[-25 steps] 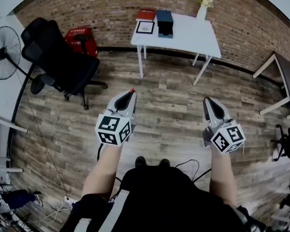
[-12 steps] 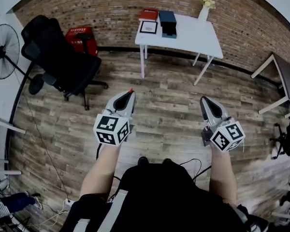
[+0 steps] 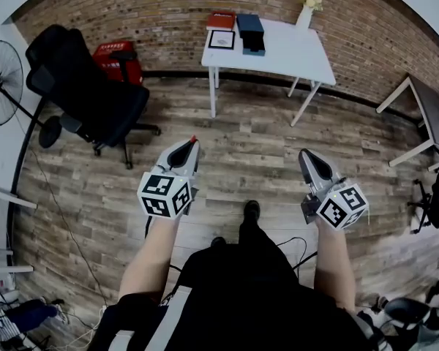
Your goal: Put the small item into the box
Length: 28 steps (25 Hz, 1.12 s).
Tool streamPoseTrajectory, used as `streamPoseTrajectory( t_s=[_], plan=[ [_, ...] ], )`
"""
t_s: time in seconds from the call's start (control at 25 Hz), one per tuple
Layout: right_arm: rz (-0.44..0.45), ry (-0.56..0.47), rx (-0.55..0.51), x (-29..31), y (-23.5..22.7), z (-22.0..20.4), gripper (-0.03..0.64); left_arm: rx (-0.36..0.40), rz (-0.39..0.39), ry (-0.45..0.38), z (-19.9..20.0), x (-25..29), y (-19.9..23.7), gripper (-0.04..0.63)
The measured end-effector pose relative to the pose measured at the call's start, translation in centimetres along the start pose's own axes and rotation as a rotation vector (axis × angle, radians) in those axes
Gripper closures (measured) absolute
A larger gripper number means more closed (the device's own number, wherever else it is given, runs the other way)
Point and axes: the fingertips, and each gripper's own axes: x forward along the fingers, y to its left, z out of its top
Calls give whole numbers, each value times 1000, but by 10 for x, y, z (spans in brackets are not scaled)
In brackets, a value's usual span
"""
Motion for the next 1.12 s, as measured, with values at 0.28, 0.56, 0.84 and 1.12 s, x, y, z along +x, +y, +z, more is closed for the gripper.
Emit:
streamPoseTrajectory(
  t_s=[0.28, 0.56, 0.84, 1.12],
  plan=[
    [2, 7, 13, 33, -49, -5, 615, 7, -16, 35, 1, 60, 4, 578],
    [21, 18, 38, 78, -127, 4, 615, 17, -19, 72, 10, 153, 6, 578],
    [58, 30, 62, 119, -209, 17, 615, 46, -7, 87, 31, 242, -2, 578],
    [99, 28, 85, 143, -257, 34, 615, 19, -1, 82, 45, 301, -8, 578]
  ],
)
